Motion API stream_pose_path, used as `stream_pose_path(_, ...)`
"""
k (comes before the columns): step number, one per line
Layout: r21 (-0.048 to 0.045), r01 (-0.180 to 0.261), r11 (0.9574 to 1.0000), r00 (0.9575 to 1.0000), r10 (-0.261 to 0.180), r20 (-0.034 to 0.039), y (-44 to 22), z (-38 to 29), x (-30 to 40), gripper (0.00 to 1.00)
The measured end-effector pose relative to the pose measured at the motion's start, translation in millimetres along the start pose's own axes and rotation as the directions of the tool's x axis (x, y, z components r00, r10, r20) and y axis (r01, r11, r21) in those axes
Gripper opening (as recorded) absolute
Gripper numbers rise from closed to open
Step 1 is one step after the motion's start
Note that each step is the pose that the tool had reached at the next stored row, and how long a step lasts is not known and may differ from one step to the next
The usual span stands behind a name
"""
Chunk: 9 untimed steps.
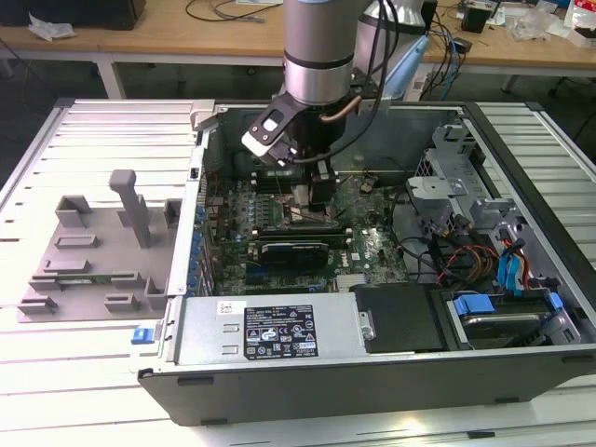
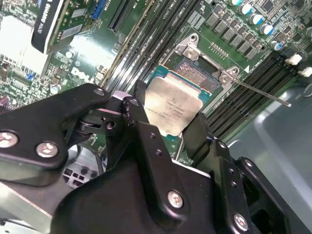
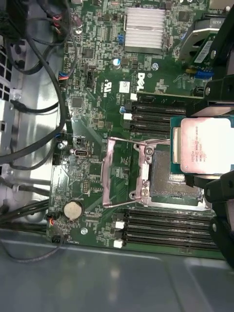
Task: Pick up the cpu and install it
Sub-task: 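Place the cpu into insertion slot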
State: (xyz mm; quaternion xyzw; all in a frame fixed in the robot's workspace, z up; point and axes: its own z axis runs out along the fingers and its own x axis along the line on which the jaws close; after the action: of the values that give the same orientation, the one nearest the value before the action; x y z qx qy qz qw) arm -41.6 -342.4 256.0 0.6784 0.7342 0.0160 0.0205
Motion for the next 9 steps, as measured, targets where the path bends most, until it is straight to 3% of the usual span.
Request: stream_pose_path(9,0.0003,-0.033,0.9995,0.9995,0.033,0.0018,3.6,14.7,11.3,0.55)
